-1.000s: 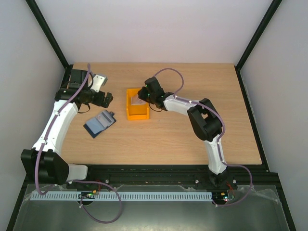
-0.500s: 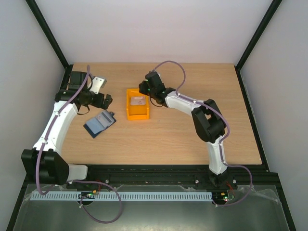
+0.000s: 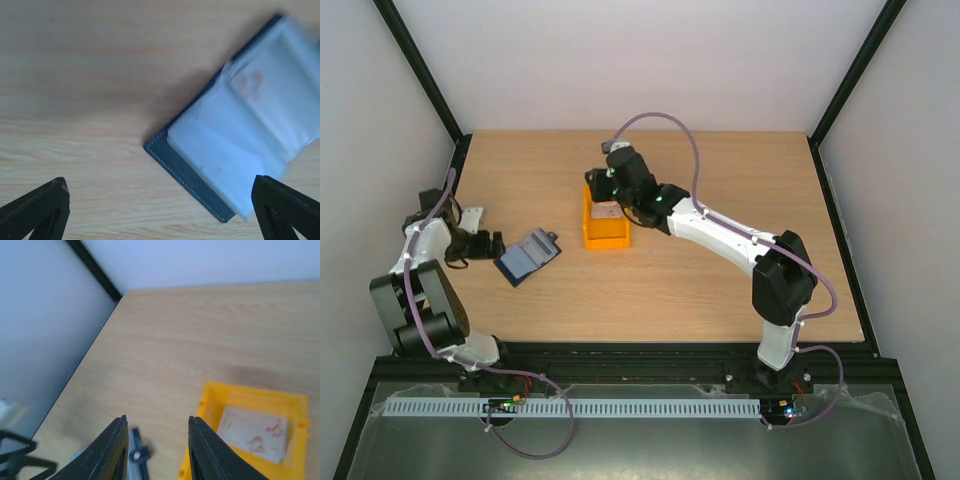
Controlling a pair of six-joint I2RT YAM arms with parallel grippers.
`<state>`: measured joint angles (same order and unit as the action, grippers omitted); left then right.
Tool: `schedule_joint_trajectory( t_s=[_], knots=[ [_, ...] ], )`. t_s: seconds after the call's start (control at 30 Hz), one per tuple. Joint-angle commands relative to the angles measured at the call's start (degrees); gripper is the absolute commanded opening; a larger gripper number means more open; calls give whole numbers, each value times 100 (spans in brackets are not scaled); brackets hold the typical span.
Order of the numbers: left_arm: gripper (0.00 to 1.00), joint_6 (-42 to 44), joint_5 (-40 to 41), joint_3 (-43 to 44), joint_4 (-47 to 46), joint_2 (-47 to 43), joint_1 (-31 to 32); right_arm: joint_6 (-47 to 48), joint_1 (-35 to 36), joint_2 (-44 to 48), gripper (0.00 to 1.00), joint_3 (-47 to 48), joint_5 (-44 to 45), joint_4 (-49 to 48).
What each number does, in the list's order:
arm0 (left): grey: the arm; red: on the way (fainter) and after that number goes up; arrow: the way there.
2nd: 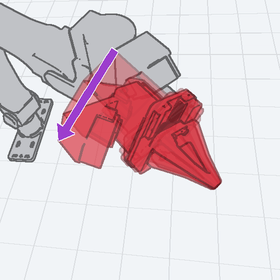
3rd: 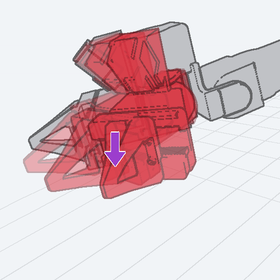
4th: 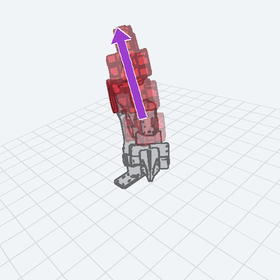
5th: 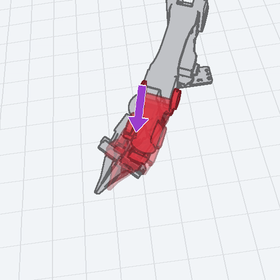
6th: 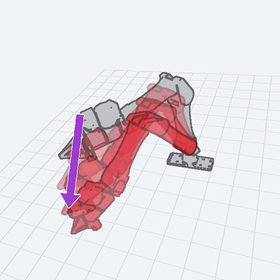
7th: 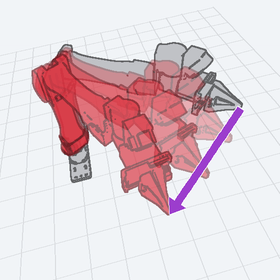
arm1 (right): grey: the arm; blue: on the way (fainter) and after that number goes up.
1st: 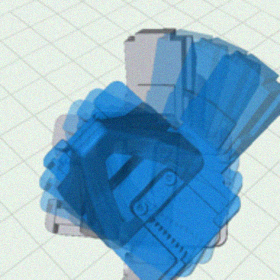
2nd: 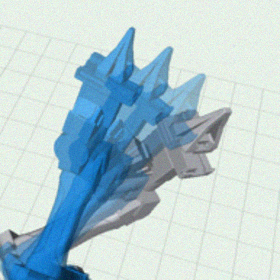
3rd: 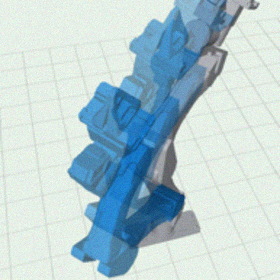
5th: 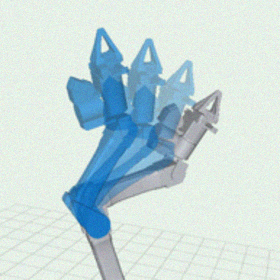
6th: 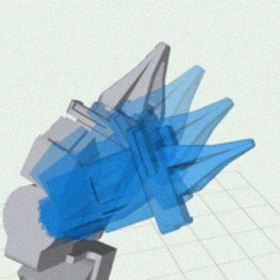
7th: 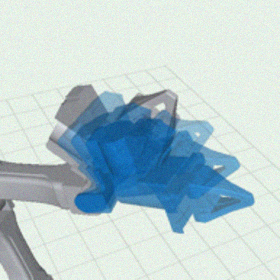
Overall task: Take the credit cards out of the card holder
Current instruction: Pick up the card holder from the center of the board.
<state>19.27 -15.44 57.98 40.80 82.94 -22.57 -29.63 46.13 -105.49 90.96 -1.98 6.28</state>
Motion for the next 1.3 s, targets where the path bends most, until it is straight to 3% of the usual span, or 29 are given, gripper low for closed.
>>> schedule_joint_trajectory(
  t_s=[0.0,0.2,0.4,0.53,0.73,0.9,1.03,1.17,1.27],
  knots=[
    [99,322,-27,-387,-153,540,-52,190,386,-123,33,-189,-316,448],
    [99,280,-727,-264,-77,1091,-90,-397,959,-914,33,246,-820,341],
    [99,301,-997,-261,-86,1194,-158,-954,1338,-2489,40,2163,-662,1118],
    [99,318,-1256,-187,-93,1325,-215,-1410,1344,-3238,42,2955,-635,1324],
    [99,134,-1711,-43,-191,1624,-302,-2377,1341,-3671,46,2978,-346,957],
    [98,-62,-1974,13,-337,1764,-357,-3242,1339,-3756,49,2449,-37,332],
    [96,-185,-2180,109,-400,2010,-358,-3393,1343,-4297,49,3153,-312,555],
    [92,-213,-2585,199,-363,2178,-354,-3517,1346,-4498,48,3362,-598,514],
    [83,-211,-2825,204,-392,2164,-355,-3533,1346,-4494,47,3323,-723,429]
  ],
)
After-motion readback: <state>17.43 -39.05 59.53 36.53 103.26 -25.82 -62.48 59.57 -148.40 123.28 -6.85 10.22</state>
